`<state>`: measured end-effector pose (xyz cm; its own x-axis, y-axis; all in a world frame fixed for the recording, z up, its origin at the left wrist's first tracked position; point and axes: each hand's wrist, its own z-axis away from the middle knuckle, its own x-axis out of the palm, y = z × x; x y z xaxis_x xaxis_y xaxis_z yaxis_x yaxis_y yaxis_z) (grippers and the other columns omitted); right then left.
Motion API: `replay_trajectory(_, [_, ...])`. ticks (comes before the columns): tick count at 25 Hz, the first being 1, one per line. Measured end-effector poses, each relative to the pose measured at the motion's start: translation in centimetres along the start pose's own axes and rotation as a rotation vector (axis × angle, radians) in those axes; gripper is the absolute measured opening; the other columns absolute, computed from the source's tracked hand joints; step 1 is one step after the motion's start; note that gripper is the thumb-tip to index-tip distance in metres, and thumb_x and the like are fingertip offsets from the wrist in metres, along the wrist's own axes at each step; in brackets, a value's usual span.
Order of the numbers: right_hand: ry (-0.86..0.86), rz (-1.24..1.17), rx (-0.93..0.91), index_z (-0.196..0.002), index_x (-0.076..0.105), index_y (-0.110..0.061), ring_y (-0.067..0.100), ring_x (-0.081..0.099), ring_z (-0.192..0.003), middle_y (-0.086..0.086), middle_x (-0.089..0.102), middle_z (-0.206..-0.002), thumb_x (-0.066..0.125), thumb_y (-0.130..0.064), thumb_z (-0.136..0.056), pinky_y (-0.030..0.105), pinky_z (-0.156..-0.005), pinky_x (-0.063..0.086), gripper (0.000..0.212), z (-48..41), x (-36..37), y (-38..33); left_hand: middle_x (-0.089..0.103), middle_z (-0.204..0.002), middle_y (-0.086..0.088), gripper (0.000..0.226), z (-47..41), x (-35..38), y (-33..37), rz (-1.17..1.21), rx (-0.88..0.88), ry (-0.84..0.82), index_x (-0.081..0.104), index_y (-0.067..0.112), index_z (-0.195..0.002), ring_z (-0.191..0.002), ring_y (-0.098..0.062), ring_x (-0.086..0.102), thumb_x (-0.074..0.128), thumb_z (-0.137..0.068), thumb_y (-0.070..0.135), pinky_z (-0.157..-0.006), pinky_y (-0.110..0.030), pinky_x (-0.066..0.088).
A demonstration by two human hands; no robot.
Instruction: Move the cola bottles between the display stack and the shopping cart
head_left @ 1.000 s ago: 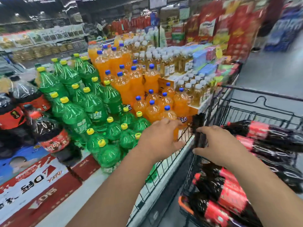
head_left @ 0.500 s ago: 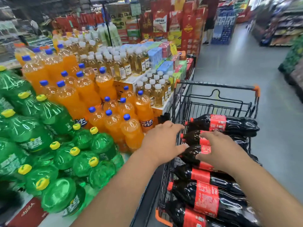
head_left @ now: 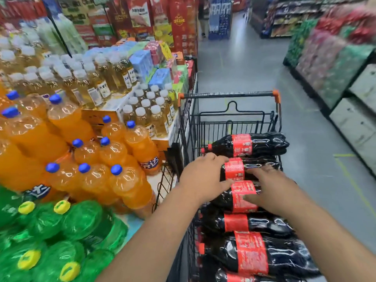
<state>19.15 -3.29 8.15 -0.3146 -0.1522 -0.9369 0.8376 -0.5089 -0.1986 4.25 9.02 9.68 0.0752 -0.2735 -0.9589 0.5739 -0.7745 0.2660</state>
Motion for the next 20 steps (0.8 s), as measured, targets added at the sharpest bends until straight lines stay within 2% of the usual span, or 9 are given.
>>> replay_trajectory(4, [-0.046, 0.000, 0.035, -0.149, 0.031, -0.035, 0.025, 0.041, -0.134, 0.003, 0.037, -0.151, 0.070, -0.058, -0.079, 0.040, -0.106, 0.043, 0.083, -0.9, 0.9, 1.6, 0.049, -0.146, -0.003, 0.066, -1.9, 2.3, -0.1, 0.005, 0.003, -0.041, 0.037, 0.030, -0.154, -0.133, -0.026, 0.050, 0.060, -0.096, 0.054, -0.103, -0.043, 0.050])
replay_trajectory(10, [-0.116, 0.035, 0.015, -0.148, 0.030, -0.039, 0.022, 0.042, -0.131, -0.004, 0.038, -0.148, 0.066, -0.063, -0.078, 0.039, -0.097, 0.049, 0.082, -2.5, 3.1, 5.5, 0.048, -0.149, -0.003, 0.066, -3.6, 7.7, 0.6, 0.036, -0.048, -0.107, 0.035, 0.029, -0.155, -0.135, -0.027, 0.049, 0.059, -0.098, 0.050, -0.108, -0.045, 0.045])
replay_trajectory(17, [-0.230, 0.152, -0.062, -0.151, 0.019, -0.039, 0.025, 0.032, -0.140, -0.002, 0.026, -0.157, 0.064, -0.064, -0.078, 0.045, -0.109, 0.039, 0.090, -5.7, 5.0, 9.8, 0.051, -0.142, -0.001, 0.061, -4.4, 12.6, 1.5, 0.149, -0.256, -0.116, 0.040, 0.030, -0.151, -0.133, -0.025, 0.049, 0.058, -0.097, 0.052, -0.107, -0.044, 0.046])
replay_trajectory(20, [-0.241, 0.182, -0.108, -0.151, 0.017, -0.040, 0.025, 0.027, -0.143, -0.001, 0.023, -0.158, 0.064, -0.067, -0.076, 0.046, -0.113, 0.034, 0.093, -7.4, 5.9, 11.1, 0.045, -0.148, 0.001, 0.059, -4.2, 14.7, 2.2, 0.223, -0.390, -0.095, 0.043, 0.028, -0.150, -0.137, -0.024, 0.043, 0.055, -0.099, 0.054, -0.110, -0.041, 0.041])
